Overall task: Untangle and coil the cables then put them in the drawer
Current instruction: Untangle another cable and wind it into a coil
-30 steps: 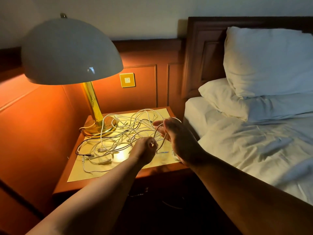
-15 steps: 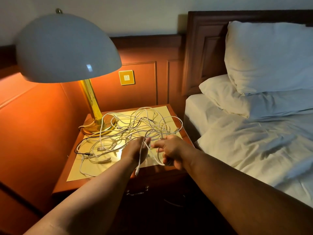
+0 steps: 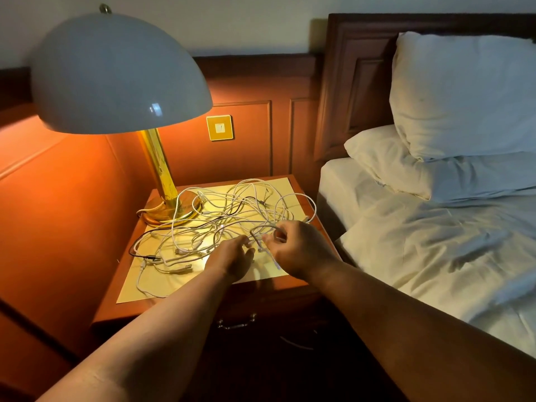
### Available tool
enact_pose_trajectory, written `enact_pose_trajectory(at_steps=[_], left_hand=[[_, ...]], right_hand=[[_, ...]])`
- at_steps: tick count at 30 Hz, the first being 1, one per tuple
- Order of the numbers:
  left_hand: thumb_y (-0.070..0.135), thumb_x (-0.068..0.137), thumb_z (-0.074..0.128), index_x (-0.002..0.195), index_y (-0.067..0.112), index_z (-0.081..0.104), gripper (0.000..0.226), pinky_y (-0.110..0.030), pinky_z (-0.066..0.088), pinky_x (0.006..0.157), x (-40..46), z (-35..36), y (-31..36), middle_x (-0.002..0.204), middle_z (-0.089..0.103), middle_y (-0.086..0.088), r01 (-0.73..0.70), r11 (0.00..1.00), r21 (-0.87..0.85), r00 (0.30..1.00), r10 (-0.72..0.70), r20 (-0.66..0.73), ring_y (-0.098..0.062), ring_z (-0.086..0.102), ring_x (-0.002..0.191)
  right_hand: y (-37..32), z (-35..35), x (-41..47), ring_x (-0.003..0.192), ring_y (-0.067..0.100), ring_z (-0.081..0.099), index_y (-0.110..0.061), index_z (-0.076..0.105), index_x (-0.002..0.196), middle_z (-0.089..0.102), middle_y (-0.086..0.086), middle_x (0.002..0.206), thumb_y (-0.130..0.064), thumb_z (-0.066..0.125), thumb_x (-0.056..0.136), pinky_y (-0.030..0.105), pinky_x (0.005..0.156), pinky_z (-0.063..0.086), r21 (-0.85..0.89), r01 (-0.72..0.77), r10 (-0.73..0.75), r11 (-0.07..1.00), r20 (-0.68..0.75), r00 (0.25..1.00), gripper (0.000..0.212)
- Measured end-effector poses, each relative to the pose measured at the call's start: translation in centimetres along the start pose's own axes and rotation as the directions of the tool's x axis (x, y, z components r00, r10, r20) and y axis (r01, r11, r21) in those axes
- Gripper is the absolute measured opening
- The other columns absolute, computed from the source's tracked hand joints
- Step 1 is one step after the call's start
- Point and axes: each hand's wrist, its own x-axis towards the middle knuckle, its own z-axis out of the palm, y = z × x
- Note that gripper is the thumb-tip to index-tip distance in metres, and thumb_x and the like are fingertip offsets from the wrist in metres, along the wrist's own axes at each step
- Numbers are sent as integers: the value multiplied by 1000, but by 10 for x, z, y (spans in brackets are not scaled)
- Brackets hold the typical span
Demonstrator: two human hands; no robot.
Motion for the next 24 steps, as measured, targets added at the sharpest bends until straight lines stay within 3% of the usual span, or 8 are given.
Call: enact_pose_trajectory(at_steps=[4,6,8,11,14,16,20,24], left_hand=[[44,101,42,118,27,60,31,-32,52,78,3,3,-3,108,69,-7,25,999,-29,1000,-25,3,-24,64,91],[46,101,40,112,26,61,30,-31,50,73,4,4,-5,107,69,-9,16,1000,-12,1000,-16,-2,-24,62,88],[47,101,41,116,27,61,33,-33,50,77,5,4,-6,109,68,-10,20,1000,-3,1000,-20,-12,-25,63,93],[44,101,42,122,27,60,33,-34,52,80,3,4,-7,112,69,-9,-17,999,45,1000,18,-21,-26,63,96],[51,100,38,122,27,61,40,-33,46,76,2,4,-7,116,68,-10,-47,997,64,998,49,-34,-29,62,101],[58,99,36,120,27,61,45,-32,43,74,3,4,-6,114,69,-10,-50,997,66,998,52,-38,-29,62,101],[59,97,37,123,27,58,46,-32,42,74,2,3,-4,116,68,-12,-48,994,101,998,53,-46,-31,61,104],[53,99,39,116,28,57,35,-32,39,73,0,4,-4,114,67,-12,-34,994,105,999,38,-39,-31,60,100]], right_hand=[[-2,-1,2,126,12,52,-14,59,132,59,3,138,-26,52,101,12,93,45,416,20,-64,909,92,994,35],[-3,0,3,128,22,54,-14,66,119,62,8,134,-23,51,101,31,104,46,549,-51,-32,834,141,989,26],[-4,-1,4,115,28,62,-10,70,100,70,13,114,-20,49,101,45,104,46,636,-84,7,767,124,992,23],[-9,-2,4,84,19,68,-12,62,79,70,12,82,-24,46,102,40,89,54,689,-107,84,717,66,994,30],[-17,-1,3,49,3,54,-18,52,74,53,-1,62,-27,47,103,31,58,52,725,-141,173,674,31,984,30],[-18,0,1,56,2,56,-19,52,85,53,-2,72,-30,51,101,20,49,47,655,-244,237,715,101,966,20],[-13,3,1,71,11,53,-19,51,93,53,1,83,-30,61,96,21,48,47,272,-404,320,874,303,898,15],[-9,2,2,71,14,57,-10,55,115,61,6,92,-26,63,93,24,55,46,-27,-357,342,934,363,867,28]])
